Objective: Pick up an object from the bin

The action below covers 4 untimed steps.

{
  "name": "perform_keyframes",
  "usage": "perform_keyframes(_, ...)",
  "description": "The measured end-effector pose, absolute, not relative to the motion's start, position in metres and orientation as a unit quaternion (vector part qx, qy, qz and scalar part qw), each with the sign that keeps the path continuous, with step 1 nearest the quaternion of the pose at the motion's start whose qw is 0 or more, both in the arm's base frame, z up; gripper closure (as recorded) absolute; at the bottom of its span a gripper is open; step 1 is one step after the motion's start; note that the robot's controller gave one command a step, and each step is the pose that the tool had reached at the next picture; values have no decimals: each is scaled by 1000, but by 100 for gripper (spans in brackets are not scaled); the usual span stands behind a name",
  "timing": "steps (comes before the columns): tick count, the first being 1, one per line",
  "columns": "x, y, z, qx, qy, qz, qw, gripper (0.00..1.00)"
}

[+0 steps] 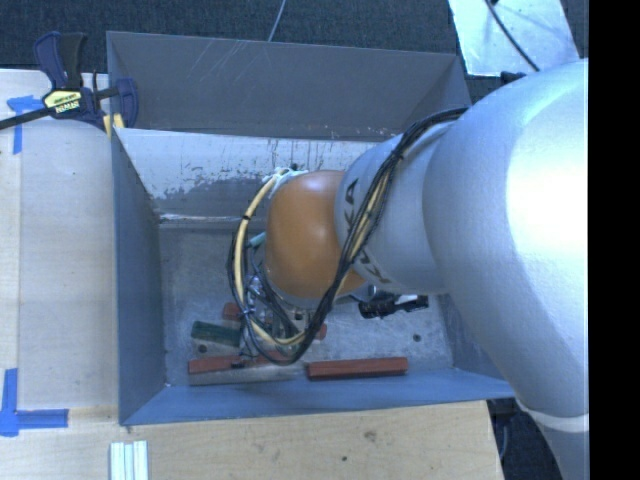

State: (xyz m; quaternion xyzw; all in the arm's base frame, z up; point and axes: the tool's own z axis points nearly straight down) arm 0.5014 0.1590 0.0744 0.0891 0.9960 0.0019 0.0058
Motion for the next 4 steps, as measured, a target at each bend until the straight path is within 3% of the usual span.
perform_keyframes(2, 501, 159, 78, 89, 996, 1, 5, 100)
perform_keyframes(4, 501, 158, 113, 90, 996, 0, 1, 100)
